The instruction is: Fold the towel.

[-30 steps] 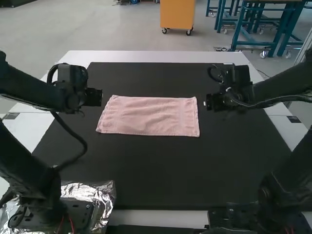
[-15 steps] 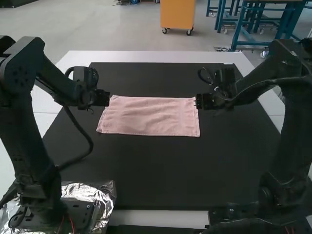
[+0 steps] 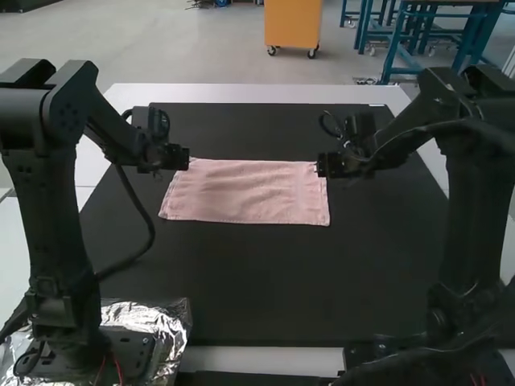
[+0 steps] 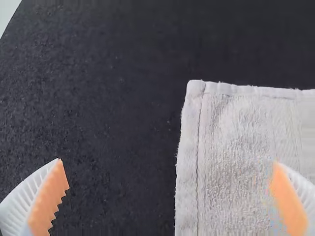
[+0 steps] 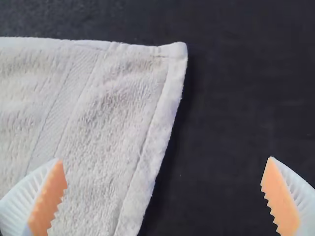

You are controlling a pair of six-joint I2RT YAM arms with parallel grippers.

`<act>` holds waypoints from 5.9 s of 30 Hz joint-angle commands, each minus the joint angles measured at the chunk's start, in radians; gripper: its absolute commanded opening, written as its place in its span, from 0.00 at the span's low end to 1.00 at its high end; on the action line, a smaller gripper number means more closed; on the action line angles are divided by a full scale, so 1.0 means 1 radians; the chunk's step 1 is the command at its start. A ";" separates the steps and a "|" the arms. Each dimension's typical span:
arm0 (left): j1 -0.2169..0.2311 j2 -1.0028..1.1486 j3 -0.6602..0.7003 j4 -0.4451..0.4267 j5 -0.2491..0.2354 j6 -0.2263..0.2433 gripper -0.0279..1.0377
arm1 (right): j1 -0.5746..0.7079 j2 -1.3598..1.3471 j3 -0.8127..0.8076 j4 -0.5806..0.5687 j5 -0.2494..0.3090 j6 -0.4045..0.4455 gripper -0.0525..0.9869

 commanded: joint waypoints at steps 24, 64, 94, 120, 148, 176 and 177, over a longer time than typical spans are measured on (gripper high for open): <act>0.040 0.142 0.065 -0.026 0.079 0.008 0.92 | 0.033 0.130 0.098 -0.046 -0.009 0.008 0.93; 0.074 0.039 0.005 -0.011 0.289 0.009 0.05 | 0.020 -0.111 -0.035 -0.037 -0.112 0.032 0.03; 0.086 -0.369 -0.370 -0.018 0.297 -0.003 0.05 | -0.015 -0.456 -0.337 -0.160 -0.175 0.058 0.03; 0.092 -0.346 -0.574 0.203 0.286 -0.004 0.94 | -0.017 -0.335 -0.362 -0.195 -0.158 0.039 0.92; 0.109 -0.442 -0.393 0.060 0.324 -0.144 0.94 | 0.051 -0.271 -0.340 -0.149 -0.155 0.062 0.92; 0.106 -0.458 -0.353 0.069 0.329 -0.139 0.94 | -0.142 -0.462 -0.242 -0.270 -0.275 0.014 0.03; 0.109 -0.458 -0.356 0.071 0.329 -0.139 0.94 | -0.107 -0.455 -0.238 -0.270 -0.268 0.017 0.03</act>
